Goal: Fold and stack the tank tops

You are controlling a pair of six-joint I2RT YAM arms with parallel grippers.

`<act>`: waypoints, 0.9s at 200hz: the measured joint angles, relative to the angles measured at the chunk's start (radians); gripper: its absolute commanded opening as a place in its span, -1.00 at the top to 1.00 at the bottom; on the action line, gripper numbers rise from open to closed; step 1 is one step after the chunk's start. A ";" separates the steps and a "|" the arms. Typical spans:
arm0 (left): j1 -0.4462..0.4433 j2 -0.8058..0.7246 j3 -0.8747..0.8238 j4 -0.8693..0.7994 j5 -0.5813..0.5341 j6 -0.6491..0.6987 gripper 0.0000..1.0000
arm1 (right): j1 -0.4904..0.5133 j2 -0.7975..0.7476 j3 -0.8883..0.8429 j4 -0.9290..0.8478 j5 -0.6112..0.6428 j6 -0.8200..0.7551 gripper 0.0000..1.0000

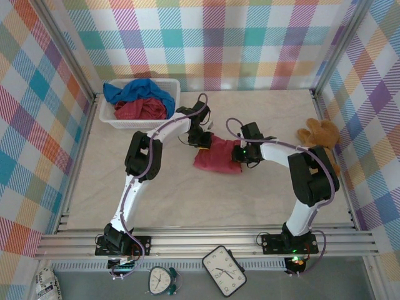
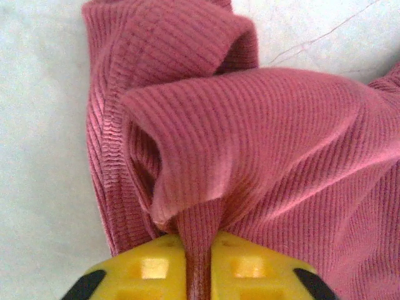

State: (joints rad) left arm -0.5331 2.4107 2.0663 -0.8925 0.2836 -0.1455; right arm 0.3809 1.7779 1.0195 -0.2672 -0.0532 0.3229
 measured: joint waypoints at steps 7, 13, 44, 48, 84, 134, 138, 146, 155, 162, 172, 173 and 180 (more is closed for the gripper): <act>0.000 0.007 0.014 0.000 -0.008 -0.002 0.83 | -0.001 0.010 0.011 -0.006 0.004 -0.006 0.65; 0.003 0.012 0.024 0.000 -0.018 -0.005 0.86 | -0.002 0.017 0.019 -0.008 0.006 -0.010 0.69; 0.011 0.042 0.085 -0.006 -0.074 -0.030 0.85 | -0.023 0.046 0.068 -0.020 0.016 -0.032 0.73; 0.013 0.045 0.092 -0.007 -0.081 -0.035 0.84 | -0.029 0.050 0.073 -0.023 0.017 -0.037 0.73; 0.034 0.085 0.160 -0.007 -0.094 -0.085 0.80 | -0.076 0.113 0.164 -0.048 0.007 -0.071 0.74; 0.039 0.119 0.223 -0.023 -0.092 -0.111 0.26 | -0.109 0.201 0.304 -0.123 -0.035 -0.104 0.74; 0.039 0.122 0.231 -0.026 -0.091 -0.119 0.21 | -0.112 0.208 0.316 -0.132 -0.038 -0.106 0.74; 0.039 0.130 0.256 -0.034 -0.092 -0.117 0.11 | -0.120 0.229 0.354 -0.164 -0.050 -0.116 0.74; 0.040 0.134 0.281 -0.046 -0.095 -0.111 0.04 | -0.132 0.264 0.412 -0.206 -0.064 -0.131 0.75; 0.040 0.134 0.297 -0.056 -0.097 -0.108 -0.01 | -0.140 0.289 0.452 -0.226 -0.070 -0.140 0.75; 0.041 0.134 0.334 -0.076 -0.107 -0.105 -0.07 | -0.155 0.320 0.504 -0.249 -0.080 -0.153 0.75; 0.041 0.134 0.336 -0.077 -0.108 -0.103 -0.07 | -0.156 0.322 0.508 -0.251 -0.080 -0.154 0.76; 0.042 0.133 0.358 -0.087 -0.118 -0.097 -0.09 | -0.167 0.341 0.541 -0.269 -0.080 -0.166 0.75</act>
State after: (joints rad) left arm -0.4911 2.5435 2.4245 -0.9791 0.1654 -0.2424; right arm 0.2138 2.1185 1.5608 -0.5365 -0.1333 0.1566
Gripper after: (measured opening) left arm 0.523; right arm 0.127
